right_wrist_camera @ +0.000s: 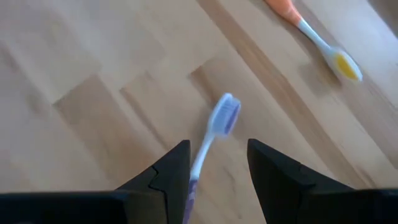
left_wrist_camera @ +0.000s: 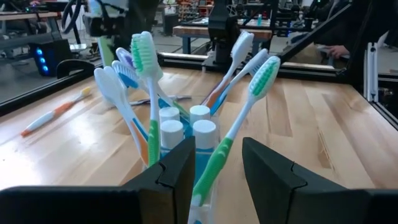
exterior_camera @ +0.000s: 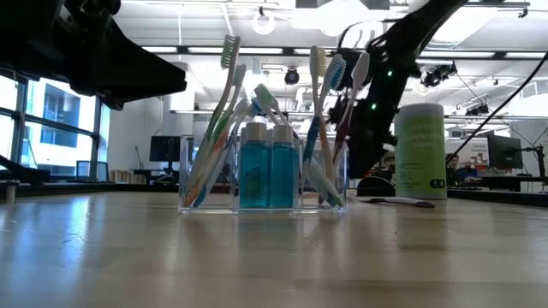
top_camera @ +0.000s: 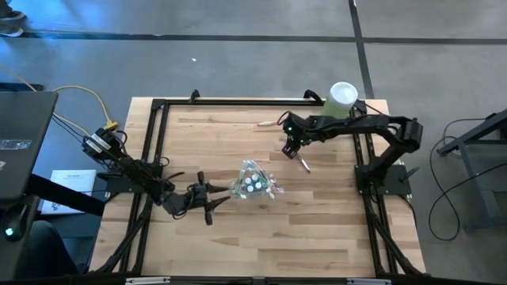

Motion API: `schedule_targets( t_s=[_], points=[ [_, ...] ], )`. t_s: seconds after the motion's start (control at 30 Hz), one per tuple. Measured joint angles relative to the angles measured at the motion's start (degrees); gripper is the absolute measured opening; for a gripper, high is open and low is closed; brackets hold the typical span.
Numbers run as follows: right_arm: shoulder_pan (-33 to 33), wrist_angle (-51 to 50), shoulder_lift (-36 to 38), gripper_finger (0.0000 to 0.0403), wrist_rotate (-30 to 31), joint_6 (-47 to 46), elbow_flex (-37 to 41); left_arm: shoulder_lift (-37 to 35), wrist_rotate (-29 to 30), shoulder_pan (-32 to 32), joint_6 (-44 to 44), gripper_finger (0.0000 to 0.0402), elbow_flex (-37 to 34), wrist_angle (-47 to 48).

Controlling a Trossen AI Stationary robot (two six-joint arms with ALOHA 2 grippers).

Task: Pick & Place toothbrushing station
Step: Put the purple toothbrush into the right side of the transparent organizer

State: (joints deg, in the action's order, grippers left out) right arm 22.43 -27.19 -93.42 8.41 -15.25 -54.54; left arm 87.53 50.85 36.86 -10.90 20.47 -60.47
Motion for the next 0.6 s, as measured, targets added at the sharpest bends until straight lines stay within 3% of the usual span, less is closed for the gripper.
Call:
schedule_targets(
  t_s=[0.17, 0.33, 0.6],
  points=[
    [-0.1, 4.7, -3.2, 0.0150, 1.6, 0.2, 0.0, 0.0, -0.5, -0.1, -0.1, 0.0129, 0.0, 0.1],
    [0.0, 6.1, -3.6, 0.0150, 11.0, -0.8, 0.0, 0.0, -0.4, -0.1, -0.3, 0.0129, 0.0, 0.1],
    [-0.4, 6.0, -3.6, 0.0150, 5.8, -1.5, 0.0, 0.0, -0.4, -0.1, -0.6, 0.0129, 0.0, 0.1]
  ],
)
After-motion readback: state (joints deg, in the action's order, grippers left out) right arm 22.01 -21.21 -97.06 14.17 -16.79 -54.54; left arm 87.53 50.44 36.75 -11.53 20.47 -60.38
